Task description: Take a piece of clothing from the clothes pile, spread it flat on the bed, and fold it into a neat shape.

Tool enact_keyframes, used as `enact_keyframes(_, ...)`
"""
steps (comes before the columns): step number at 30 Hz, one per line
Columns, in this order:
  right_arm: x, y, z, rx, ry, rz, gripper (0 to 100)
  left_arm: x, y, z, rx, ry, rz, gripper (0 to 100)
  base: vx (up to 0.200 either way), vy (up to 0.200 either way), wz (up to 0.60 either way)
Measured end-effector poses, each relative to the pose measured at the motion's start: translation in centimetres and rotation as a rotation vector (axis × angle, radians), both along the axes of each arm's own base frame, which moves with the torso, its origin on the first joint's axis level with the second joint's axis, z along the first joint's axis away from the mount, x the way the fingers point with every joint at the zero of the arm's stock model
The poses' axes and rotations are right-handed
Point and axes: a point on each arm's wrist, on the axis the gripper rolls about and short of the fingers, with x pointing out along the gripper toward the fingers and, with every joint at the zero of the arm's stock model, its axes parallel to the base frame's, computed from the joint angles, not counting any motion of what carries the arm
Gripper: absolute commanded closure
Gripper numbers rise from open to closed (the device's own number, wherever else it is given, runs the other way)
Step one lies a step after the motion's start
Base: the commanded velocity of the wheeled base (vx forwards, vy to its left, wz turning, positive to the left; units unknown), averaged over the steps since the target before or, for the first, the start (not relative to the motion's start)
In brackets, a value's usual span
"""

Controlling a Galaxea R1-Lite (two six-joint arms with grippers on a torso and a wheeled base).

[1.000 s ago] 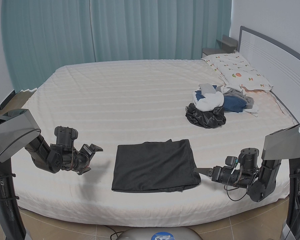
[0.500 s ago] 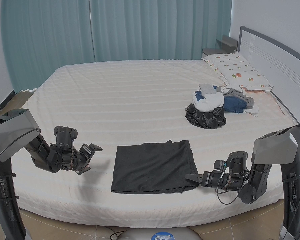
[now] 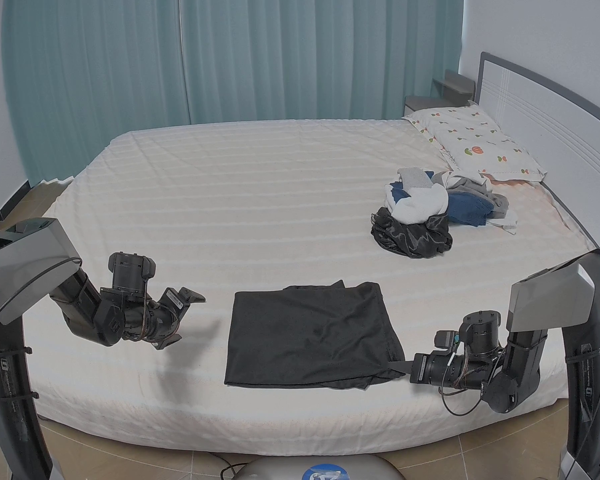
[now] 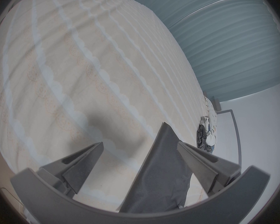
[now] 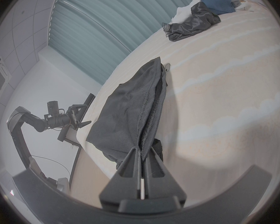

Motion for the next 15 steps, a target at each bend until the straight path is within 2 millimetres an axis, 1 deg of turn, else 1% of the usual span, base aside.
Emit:
enact_keyframes(7, -0.2, -0.4, -0.08, -0.004, 0.01, -0.009, 100, 0.0, 0.02, 0.0, 0.001, 0.0, 0.0, 0, 0.0, 0.0, 0.0)
enact_keyframes(8, -0.22, -0.41, -0.09, -0.005, 0.01, -0.01, 0, 0.0, 0.02, -0.02, 0.0, 0.001, 0.0, 0, 0.0, 0.0, 0.0)
enact_keyframes(15, 0.03, -0.51, 0.34, 0.01, -0.023, -0.018, 0, -0.02, 0.02, -0.04, 0.002, 0.001, 0.002, 0, 0.0, 0.0, 0.0)
